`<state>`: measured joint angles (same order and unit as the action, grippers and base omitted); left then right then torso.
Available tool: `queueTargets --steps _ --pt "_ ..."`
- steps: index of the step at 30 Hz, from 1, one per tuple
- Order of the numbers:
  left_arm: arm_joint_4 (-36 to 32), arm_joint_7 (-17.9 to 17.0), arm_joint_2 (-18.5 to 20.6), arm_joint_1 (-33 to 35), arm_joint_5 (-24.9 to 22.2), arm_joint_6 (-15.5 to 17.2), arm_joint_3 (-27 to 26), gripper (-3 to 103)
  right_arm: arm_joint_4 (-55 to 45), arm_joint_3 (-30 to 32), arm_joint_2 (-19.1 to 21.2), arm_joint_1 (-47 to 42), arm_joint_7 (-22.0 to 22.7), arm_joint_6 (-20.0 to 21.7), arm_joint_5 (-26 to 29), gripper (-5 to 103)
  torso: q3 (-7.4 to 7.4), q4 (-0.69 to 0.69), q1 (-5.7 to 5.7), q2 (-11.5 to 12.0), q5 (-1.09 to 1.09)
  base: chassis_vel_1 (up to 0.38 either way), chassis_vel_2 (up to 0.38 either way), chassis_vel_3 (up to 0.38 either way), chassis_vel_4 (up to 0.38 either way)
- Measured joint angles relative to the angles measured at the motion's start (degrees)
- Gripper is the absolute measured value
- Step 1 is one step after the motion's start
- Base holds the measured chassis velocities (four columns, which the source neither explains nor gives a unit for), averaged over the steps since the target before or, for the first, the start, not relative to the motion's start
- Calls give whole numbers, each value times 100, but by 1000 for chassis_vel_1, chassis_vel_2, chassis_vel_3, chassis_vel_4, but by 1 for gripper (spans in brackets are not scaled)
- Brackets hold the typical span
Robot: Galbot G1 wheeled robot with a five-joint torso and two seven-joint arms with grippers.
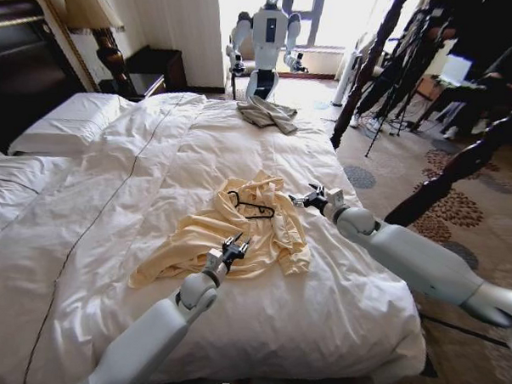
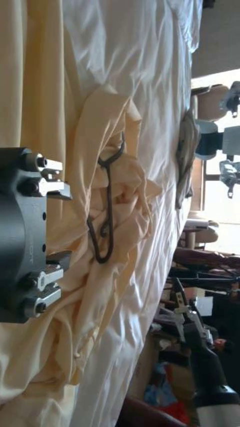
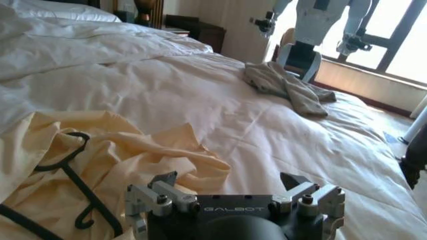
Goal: Pick up the clothes from the bed and hang them on the clothes hanger.
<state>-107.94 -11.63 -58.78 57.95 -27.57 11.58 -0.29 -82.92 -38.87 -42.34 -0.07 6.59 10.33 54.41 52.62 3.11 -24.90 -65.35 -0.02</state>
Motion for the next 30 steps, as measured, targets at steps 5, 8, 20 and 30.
queueTargets --steps 5,8,20,30 --pt "-113 -40 113 36 -13 -45 -298 69 367 131 -554 11 230 80 291 100 0 1 0 0 0 0 0 0 0" --pt "-121 -92 226 -4 -40 -90 -458 80 756 325 -1196 -59 639 168 563 100 0 0 -1 0 -3 0 0 0 0" --pt "-330 -264 550 -127 -287 -111 -637 100 3594 1480 -3109 226 678 307 585 100 1 0 -1 0 -1 0 0 0 0" --pt "-266 -250 574 -231 -379 -139 -589 100 4120 1478 -3126 218 297 478 521 100 1 2 -1 0 0 0 0 0 0"
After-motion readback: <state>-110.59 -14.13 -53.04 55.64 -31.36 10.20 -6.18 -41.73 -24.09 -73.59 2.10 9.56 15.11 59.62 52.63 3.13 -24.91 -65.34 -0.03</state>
